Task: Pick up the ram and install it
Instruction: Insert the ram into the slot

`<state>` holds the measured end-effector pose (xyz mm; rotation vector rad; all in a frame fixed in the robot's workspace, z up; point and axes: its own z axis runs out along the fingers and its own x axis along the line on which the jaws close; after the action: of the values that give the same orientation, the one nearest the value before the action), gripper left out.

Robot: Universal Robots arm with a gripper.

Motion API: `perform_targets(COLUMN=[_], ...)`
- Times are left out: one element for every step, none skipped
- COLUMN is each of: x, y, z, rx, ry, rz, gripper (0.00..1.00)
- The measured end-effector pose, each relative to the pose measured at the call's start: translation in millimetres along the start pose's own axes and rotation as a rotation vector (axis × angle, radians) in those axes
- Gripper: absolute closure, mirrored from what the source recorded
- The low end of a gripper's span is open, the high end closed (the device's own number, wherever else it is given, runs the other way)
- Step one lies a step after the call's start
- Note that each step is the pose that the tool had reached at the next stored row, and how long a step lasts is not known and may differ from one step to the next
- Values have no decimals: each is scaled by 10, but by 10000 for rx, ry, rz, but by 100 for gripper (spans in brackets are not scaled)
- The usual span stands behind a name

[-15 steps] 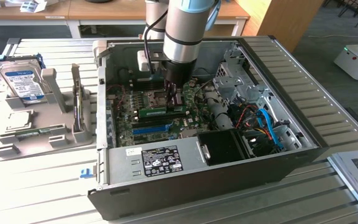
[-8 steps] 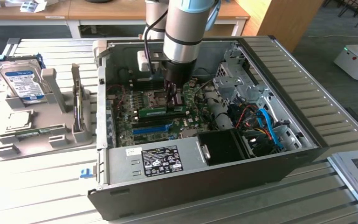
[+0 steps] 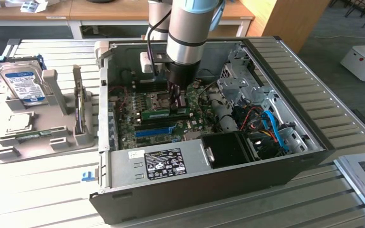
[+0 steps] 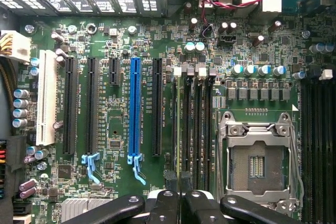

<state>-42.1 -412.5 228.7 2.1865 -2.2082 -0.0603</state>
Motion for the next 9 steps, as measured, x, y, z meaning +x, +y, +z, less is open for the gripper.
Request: perform_targets(x=[0,1,1,1,2,2,2,2,2], y=[0,-1,-1,-1,-1,5,1,1,1], z=[2,3,3,3,2,6,19,20,21], rx=[1,1,1,1,1,1,0,1,0], ry=[-2,-4,-4,-4,-2,-1,0,-1,-1], rz=[0,0,0,0,0,0,0,0,0], gripper=[88,88,88,88,88,88,88,88,88])
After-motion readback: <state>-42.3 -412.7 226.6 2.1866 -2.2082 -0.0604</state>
